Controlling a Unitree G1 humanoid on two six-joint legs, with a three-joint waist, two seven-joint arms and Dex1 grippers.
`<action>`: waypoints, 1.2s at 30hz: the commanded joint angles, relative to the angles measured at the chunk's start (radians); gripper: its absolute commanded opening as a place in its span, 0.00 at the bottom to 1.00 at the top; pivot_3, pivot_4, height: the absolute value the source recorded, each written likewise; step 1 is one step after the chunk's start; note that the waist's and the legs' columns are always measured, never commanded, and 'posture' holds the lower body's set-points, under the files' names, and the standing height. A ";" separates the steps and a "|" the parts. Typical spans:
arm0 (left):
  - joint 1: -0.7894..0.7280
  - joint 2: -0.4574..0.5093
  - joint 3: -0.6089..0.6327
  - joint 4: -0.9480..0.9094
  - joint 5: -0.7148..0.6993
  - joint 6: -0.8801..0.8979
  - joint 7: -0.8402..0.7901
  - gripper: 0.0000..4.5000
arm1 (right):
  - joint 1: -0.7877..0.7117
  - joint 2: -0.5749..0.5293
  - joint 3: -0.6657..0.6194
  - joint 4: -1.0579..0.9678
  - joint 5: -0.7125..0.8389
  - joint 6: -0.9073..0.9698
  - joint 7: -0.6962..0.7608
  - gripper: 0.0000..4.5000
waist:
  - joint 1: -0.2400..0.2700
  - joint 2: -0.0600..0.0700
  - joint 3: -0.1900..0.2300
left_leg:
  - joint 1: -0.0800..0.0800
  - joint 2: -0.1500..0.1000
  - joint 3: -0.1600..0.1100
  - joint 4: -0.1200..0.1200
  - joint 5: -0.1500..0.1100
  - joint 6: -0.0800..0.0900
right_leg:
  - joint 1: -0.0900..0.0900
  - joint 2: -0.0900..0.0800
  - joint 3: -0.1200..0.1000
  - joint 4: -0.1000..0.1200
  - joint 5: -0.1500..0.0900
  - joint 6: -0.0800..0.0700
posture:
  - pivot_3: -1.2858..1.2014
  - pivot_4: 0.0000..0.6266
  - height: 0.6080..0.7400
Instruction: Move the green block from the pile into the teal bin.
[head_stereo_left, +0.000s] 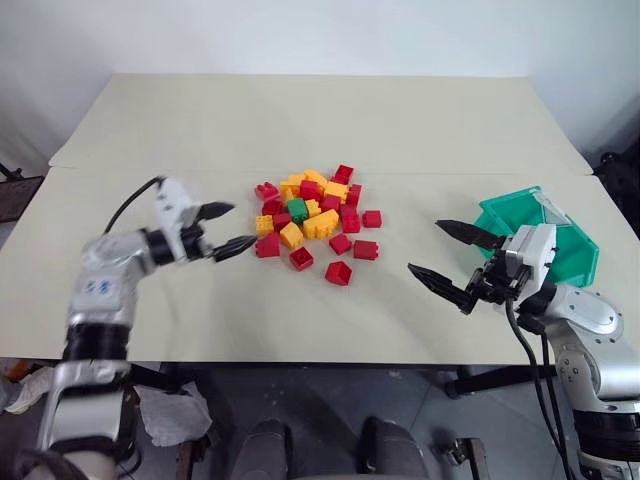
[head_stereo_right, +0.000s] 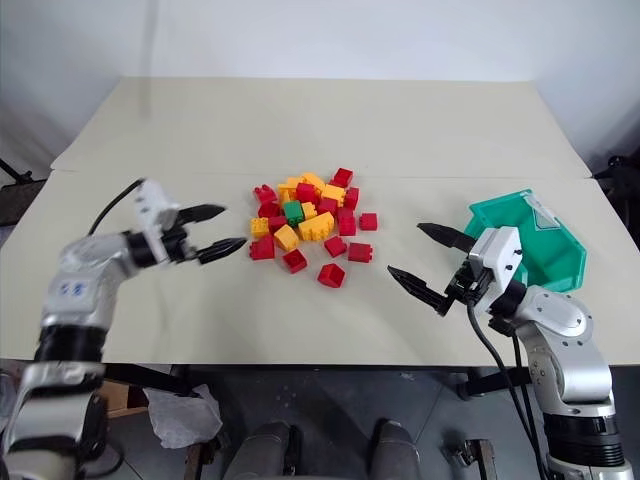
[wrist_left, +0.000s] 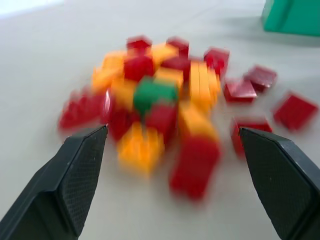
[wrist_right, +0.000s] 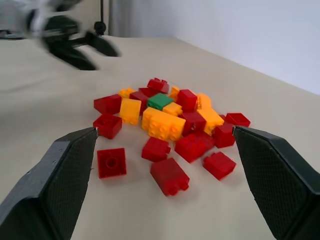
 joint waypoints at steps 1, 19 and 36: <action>-0.161 -0.052 -0.099 0.216 0.117 -0.072 0.027 0.99 | 0.002 -0.010 -0.021 -0.031 0.005 -0.010 -0.006 1.00 | -0.001 0.000 0.000 | 0.000 0.000 0.000 -0.001 0.000 0.000 | 0.000 0.000 0.000 0.000 0.000 0.000 | 0.52 0.24 1.00; -0.479 -0.172 -0.208 0.777 0.350 -0.210 0.138 0.99 | 0.181 0.010 -0.080 -0.219 0.029 0.010 -0.137 1.00 | -0.002 -0.001 0.000 | 0.000 0.000 0.001 -0.002 0.000 0.001 | -0.001 0.000 0.000 -0.002 0.000 0.000 | 0.52 0.24 1.00; -0.485 -0.203 -0.224 0.806 0.400 -0.181 0.075 0.23 | 0.157 0.012 -0.071 -0.223 0.029 0.008 -0.161 1.00 | -0.002 -0.001 0.000 | 0.000 0.000 0.001 -0.001 -0.001 0.001 | 0.000 0.000 0.000 -0.001 0.000 0.000 | 0.52 0.24 1.00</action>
